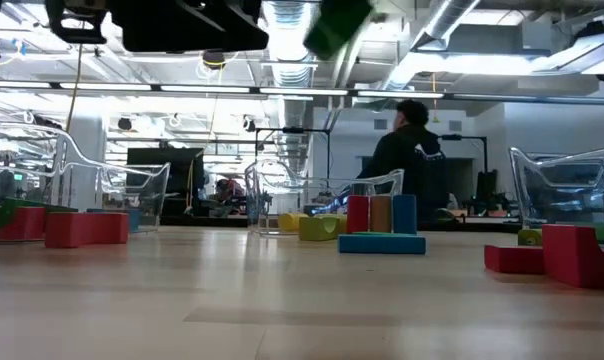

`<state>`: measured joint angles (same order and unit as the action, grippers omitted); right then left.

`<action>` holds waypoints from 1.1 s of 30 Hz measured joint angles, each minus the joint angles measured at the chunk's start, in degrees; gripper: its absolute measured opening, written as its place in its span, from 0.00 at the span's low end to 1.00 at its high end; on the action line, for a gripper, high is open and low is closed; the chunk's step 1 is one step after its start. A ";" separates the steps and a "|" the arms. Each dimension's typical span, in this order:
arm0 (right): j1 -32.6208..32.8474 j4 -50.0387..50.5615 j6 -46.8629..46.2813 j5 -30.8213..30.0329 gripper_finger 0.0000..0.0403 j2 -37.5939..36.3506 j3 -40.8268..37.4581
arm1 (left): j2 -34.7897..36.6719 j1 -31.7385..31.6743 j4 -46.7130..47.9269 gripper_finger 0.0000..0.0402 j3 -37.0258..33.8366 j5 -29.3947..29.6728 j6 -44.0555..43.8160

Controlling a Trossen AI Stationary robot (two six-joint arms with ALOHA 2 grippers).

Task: Sort blocks by size
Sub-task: Put the green arch block into the left transparent bin

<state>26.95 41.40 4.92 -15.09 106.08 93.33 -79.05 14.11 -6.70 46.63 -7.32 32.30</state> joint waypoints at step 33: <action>-1.33 -15.55 8.53 18.31 0.18 -0.07 3.09 | -0.02 1.04 -15.05 0.69 0.00 -12.33 7.26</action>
<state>25.63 25.85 13.45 3.21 106.02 96.42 -79.07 15.15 -21.74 46.63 -19.65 39.56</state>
